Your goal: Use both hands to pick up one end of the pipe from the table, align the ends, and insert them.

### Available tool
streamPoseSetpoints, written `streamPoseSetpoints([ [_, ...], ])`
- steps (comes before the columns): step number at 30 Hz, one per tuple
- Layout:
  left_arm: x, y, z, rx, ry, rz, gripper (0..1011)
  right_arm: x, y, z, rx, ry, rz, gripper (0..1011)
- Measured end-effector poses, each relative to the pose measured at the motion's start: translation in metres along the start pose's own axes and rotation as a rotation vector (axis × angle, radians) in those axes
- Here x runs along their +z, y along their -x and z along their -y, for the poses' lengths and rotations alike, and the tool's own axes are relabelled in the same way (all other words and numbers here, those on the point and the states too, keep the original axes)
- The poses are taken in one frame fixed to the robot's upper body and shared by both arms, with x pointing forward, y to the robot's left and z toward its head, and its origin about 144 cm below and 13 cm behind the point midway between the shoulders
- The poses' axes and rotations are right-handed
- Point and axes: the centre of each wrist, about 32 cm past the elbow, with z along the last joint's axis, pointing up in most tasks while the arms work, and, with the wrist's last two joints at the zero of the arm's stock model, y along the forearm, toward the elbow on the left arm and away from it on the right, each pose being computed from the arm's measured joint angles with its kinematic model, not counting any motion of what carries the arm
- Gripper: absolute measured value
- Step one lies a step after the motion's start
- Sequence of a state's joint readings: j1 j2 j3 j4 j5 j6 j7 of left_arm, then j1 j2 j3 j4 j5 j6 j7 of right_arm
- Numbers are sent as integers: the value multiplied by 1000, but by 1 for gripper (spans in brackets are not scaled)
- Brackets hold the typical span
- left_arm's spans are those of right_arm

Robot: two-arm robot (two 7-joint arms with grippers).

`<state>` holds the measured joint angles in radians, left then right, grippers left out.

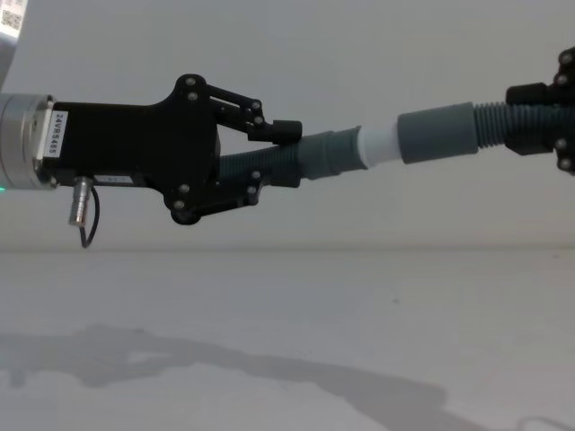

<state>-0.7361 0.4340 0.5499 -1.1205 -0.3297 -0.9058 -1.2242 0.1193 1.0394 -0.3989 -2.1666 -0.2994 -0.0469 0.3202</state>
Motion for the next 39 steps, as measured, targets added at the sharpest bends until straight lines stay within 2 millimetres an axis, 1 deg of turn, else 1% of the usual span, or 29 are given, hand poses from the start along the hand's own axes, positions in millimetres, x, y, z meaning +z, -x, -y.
streamPoseSetpoints([
  [13, 0, 0, 0, 0, 0, 0, 261, 3, 0, -4, 3, 2, -6, 194],
  [39, 0, 0, 0, 0, 0, 0, 262, 5, 1, -5, 4, 2, -8, 193],
])
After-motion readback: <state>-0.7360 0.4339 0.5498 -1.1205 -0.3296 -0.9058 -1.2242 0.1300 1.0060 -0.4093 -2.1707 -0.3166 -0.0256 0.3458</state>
